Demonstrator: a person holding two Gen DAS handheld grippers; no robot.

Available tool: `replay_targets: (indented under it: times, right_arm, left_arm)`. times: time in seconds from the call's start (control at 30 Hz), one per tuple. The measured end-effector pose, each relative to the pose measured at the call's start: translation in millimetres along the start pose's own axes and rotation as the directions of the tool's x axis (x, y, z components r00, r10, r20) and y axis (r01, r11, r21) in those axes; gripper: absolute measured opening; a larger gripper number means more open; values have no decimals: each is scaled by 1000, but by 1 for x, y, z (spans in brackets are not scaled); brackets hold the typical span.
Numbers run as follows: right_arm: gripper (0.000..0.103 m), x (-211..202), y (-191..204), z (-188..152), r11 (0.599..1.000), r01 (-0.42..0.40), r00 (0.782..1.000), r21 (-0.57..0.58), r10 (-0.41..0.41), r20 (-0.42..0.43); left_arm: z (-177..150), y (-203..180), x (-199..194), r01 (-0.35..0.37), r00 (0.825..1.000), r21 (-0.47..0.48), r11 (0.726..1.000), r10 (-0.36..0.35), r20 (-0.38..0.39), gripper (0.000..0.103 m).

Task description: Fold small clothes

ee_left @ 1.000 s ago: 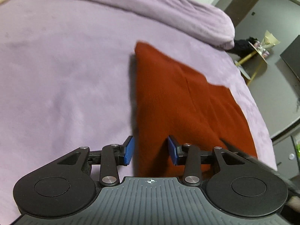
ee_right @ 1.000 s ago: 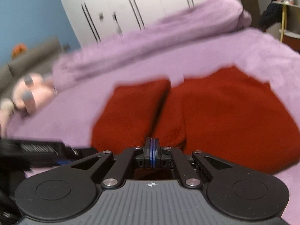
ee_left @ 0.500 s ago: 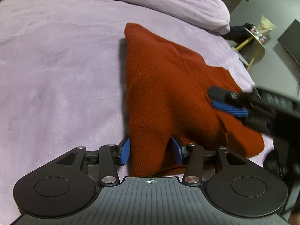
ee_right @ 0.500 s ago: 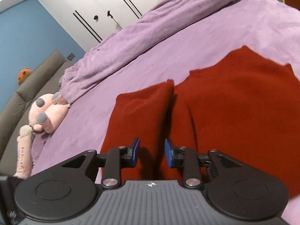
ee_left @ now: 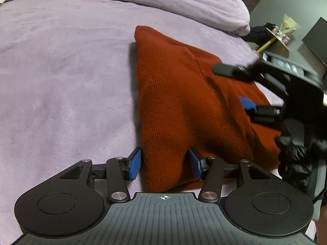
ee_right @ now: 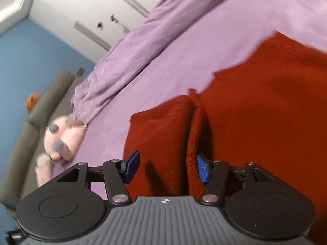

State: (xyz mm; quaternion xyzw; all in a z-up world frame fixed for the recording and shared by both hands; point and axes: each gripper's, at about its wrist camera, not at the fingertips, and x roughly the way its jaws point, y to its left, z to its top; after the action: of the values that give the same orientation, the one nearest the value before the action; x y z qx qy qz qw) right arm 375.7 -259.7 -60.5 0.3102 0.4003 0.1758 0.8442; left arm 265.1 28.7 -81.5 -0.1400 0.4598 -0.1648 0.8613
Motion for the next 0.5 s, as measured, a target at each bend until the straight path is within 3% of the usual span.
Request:
replay_targets:
  times: [0.07,0.13,0.17,0.27,0.37,0.5]
  right_arm:
    - [50,8,18,-3,992,56,998,-111,-57,-6]
    - [22,12,33,-10,966,114,993,-232,-115,11]
    - [15,13,38,-12,947,149,989,-284,-148,27]
    - [12,10,52,-16,879,235,972,-415,-219,86]
    - [11,-5,73,-20,774,309,951,-552,-245,189]
    - [11,-34,77,-19,696,386,921,-605,-251,299]
  left_arm:
    - [-1,-1,-1,-4,1000,-2,1000,4,1,56]
    - [-2,-3,-4,-14,1000,-1,1000,14,1,55]
    - [-3,-5,-8,-23,1000,4,1000,23,1,55]
    - [-10,-12,-20,-32,999,26,999,32,18,55]
    - [-16,-16,-30,-43,999,23,999,42,34,55]
    - [-13,-20,-40,-28,997,13,1000,27,73,53]
